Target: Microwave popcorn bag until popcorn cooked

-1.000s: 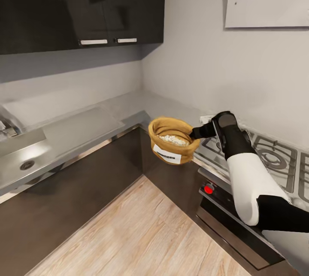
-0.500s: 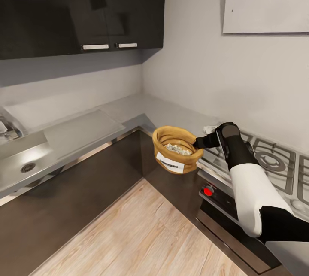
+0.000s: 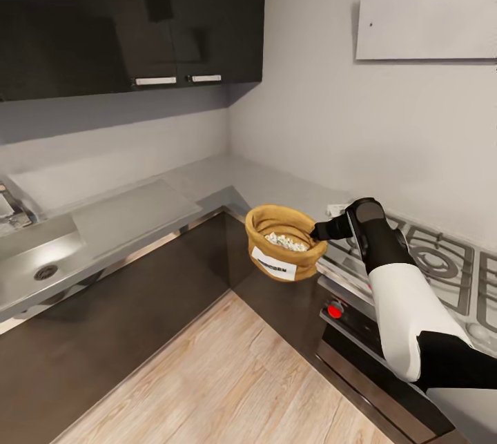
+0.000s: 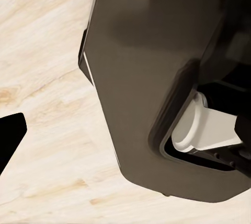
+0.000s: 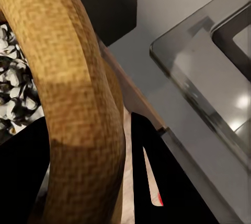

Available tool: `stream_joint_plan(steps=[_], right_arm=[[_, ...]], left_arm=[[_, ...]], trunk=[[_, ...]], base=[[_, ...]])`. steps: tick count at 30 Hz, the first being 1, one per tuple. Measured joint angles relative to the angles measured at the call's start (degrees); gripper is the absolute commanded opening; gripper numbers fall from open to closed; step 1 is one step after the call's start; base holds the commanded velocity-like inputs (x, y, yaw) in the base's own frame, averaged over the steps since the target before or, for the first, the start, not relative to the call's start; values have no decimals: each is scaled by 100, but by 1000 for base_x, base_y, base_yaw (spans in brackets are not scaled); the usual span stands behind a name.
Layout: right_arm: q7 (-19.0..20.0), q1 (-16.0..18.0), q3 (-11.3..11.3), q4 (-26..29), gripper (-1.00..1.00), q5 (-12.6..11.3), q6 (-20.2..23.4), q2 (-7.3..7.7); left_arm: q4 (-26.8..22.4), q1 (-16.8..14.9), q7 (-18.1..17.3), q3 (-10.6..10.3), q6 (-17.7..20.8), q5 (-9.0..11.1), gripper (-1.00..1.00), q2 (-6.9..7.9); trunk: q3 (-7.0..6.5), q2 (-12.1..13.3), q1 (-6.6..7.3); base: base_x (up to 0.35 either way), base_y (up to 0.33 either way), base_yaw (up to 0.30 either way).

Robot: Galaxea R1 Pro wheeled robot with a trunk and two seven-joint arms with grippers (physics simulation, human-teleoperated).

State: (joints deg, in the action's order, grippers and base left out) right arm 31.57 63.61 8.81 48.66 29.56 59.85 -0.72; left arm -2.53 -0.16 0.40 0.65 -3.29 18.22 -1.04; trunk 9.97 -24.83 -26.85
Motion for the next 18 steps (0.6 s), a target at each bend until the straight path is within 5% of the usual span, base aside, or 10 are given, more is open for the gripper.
stream_joint_plan(steps=[18], right_arm=[[-15,-118,3,130,-100,31,1,8]], left_arm=[[0,0,0,-7,0,1,100,0]], trunk=[[-162,0,0]], base=[[0,0,0]])
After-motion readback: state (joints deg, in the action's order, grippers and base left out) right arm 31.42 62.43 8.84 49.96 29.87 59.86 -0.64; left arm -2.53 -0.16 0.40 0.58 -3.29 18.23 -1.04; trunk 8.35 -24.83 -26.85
